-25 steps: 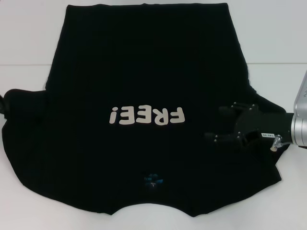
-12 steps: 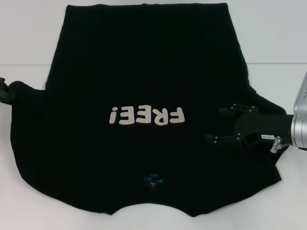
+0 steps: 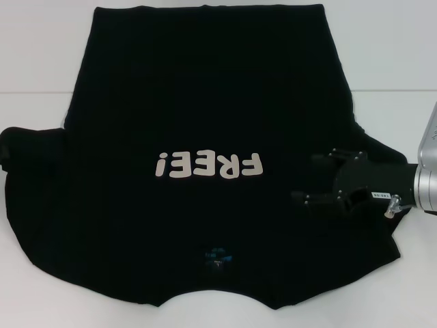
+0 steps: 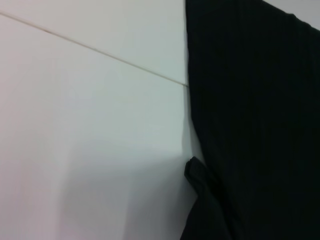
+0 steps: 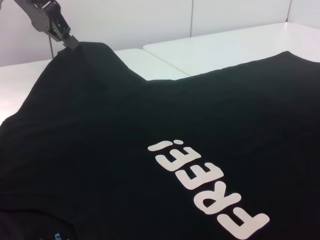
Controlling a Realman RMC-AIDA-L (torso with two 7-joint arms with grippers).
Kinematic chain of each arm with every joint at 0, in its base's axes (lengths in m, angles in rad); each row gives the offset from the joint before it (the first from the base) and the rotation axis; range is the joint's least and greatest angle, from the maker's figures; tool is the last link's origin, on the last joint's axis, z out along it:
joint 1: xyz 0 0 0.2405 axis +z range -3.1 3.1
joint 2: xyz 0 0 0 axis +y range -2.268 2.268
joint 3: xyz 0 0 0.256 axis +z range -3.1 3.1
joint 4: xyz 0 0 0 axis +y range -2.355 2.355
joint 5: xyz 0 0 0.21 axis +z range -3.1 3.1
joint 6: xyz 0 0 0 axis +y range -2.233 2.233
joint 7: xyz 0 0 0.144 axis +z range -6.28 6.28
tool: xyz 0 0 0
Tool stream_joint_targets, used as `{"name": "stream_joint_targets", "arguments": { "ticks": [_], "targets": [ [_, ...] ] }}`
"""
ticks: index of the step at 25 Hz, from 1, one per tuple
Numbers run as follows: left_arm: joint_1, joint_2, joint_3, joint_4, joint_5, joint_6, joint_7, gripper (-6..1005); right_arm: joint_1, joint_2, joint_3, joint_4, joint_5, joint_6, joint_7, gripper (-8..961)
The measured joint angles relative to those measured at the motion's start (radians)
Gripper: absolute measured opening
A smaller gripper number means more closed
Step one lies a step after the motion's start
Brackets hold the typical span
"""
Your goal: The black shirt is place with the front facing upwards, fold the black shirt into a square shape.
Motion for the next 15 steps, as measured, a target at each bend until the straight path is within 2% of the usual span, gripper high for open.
{"name": "stream_joint_targets", "arguments": {
  "ticks": [5,15],
  "targets": [
    [0.017,-0.008,-0.015,0.014,-0.025,-0.002,0.009,0,0.002,-0.001,-0.005,-0.005,0.000,0.000,0.013,944],
    [0.029,-0.007,-0.028,0.021,-0.026,-0.003,0.010,1,0.001,-0.002,-0.006,-0.002,0.000,-0.011,0.015,944]
  ]
}}
